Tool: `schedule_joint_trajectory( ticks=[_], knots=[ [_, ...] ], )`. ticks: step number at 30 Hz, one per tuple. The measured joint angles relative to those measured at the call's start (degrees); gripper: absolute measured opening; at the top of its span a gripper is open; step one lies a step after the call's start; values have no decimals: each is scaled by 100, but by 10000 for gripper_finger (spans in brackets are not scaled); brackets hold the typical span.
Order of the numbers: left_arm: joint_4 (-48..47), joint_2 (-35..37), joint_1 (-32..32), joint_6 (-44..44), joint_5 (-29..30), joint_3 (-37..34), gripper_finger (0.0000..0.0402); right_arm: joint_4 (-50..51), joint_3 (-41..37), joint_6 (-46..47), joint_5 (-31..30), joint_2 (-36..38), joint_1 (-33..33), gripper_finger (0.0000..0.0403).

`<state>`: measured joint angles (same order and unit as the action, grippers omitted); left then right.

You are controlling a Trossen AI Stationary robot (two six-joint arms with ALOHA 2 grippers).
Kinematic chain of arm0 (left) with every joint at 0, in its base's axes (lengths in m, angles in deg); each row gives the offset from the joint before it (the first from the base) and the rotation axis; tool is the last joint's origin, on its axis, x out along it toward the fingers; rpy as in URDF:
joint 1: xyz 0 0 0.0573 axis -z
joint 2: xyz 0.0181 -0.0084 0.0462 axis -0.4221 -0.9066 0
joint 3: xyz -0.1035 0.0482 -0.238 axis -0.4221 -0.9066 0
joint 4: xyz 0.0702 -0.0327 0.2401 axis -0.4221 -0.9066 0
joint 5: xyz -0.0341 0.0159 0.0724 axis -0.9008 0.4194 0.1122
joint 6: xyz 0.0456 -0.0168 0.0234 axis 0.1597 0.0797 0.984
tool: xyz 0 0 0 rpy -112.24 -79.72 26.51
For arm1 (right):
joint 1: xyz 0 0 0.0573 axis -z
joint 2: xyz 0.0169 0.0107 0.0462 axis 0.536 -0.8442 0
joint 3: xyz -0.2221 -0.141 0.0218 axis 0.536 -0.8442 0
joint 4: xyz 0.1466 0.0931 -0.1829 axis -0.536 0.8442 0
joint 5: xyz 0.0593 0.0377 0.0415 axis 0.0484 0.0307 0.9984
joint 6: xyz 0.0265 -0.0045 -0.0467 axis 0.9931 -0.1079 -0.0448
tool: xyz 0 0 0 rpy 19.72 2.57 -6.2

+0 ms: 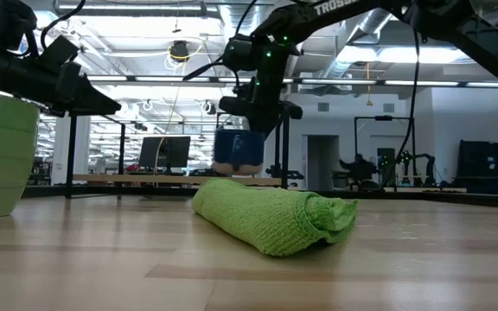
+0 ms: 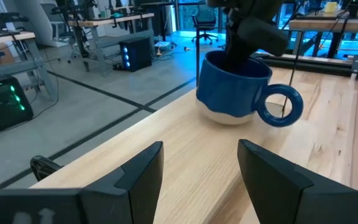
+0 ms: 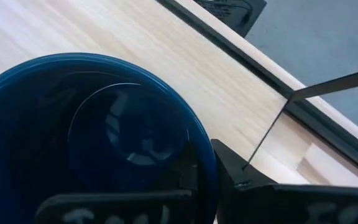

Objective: Stack small to large cups/mugs on shelf
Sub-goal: Put the blue mug on the shelf

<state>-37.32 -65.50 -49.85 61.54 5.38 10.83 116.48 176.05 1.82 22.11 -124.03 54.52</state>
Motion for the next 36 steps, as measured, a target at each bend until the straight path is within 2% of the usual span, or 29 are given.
schedule_joint_trajectory(
  ticks=[24, 36],
  knots=[
    [1, 0, 2, 4, 0, 0, 199, -53, 3, -261, 6, 0, 119, 31],
    [1, 0, 2, -1, 0, 0, 199, -150, 3, -310, 8, 0, 118, 51]
  ],
)
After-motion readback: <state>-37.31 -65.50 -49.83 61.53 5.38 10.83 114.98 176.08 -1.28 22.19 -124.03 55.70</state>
